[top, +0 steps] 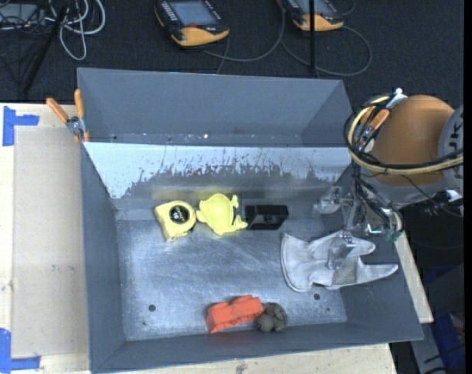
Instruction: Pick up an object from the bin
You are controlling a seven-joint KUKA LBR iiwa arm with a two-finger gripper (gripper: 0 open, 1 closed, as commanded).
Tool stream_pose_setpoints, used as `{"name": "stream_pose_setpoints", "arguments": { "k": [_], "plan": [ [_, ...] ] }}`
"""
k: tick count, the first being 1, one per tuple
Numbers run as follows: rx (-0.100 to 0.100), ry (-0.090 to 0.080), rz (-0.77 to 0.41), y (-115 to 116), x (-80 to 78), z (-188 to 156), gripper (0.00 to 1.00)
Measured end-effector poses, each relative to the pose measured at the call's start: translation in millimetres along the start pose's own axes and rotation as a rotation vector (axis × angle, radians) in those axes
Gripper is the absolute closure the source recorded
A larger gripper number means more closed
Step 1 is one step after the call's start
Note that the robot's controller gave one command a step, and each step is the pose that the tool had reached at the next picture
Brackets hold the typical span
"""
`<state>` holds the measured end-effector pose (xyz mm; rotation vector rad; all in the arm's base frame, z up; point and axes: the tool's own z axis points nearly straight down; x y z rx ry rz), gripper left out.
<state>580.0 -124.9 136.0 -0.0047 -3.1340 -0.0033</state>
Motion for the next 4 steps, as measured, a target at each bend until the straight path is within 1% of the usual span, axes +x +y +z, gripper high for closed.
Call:
{"name": "stream_pose_setpoints", "arguments": {
  "k": [1, 2, 3, 4],
  "plan": [
    [0.002, -0.007, -0.002, 0, -1.7, -5, 0.00],
    [0.000, -0.013, -0.195, -31, 95.7, 52, 1.00],
    [0.001, -0.013, -0.196, -31, 95.6, 52, 1.00],
    [0.002, -0.008, -0.230, -16, 83.8, -100, 1.00]
  ]
}}
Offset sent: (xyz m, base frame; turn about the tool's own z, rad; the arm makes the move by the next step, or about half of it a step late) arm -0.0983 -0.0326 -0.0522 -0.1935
